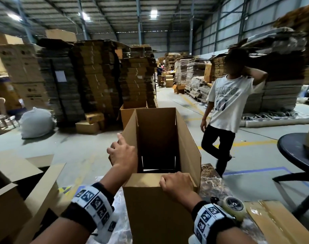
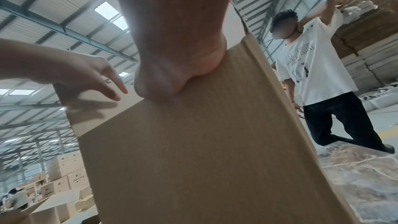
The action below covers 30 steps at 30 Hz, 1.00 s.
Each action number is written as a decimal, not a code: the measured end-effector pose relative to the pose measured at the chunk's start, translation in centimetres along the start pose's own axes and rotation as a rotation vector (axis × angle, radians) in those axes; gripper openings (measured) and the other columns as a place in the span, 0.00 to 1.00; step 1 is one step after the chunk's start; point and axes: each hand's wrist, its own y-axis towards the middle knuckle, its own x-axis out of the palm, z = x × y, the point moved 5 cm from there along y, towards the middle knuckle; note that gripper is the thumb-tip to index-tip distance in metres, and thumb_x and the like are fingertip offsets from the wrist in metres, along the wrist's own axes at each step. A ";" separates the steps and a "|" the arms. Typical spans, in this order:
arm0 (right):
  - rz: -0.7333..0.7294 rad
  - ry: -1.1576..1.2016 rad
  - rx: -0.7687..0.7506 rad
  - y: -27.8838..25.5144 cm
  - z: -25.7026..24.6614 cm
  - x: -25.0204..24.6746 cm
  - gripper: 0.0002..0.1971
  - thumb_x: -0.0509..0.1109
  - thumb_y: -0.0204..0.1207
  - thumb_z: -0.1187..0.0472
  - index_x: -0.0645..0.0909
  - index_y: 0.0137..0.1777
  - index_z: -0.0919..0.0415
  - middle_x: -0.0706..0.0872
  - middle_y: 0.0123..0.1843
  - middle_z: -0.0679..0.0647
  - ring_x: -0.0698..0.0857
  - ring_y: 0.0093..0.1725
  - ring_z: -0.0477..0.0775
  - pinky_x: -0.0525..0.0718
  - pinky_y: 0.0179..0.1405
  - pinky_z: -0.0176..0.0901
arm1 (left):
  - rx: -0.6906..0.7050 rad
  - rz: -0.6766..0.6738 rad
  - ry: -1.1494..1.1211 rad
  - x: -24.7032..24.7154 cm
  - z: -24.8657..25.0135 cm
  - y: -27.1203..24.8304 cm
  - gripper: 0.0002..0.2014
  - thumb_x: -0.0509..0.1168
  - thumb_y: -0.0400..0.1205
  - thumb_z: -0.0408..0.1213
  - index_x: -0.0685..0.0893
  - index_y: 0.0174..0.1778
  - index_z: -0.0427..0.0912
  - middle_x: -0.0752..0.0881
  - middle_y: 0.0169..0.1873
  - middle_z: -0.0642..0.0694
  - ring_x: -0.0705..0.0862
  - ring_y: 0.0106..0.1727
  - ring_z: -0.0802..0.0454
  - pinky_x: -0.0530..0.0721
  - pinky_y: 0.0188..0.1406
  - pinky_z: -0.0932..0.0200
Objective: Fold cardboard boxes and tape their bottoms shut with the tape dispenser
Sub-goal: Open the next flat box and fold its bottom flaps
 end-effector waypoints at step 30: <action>-0.167 0.179 0.351 18.7 -2.6 -6.2 0.21 0.73 0.72 0.50 0.82 0.64 0.55 0.85 0.62 0.56 0.85 0.62 0.62 0.84 0.62 0.54 | 0.328 -0.286 -0.732 1.6 -4.2 4.7 0.16 0.69 0.79 0.44 0.68 0.54 0.51 0.78 0.39 0.52 0.82 0.32 0.56 0.78 0.23 0.62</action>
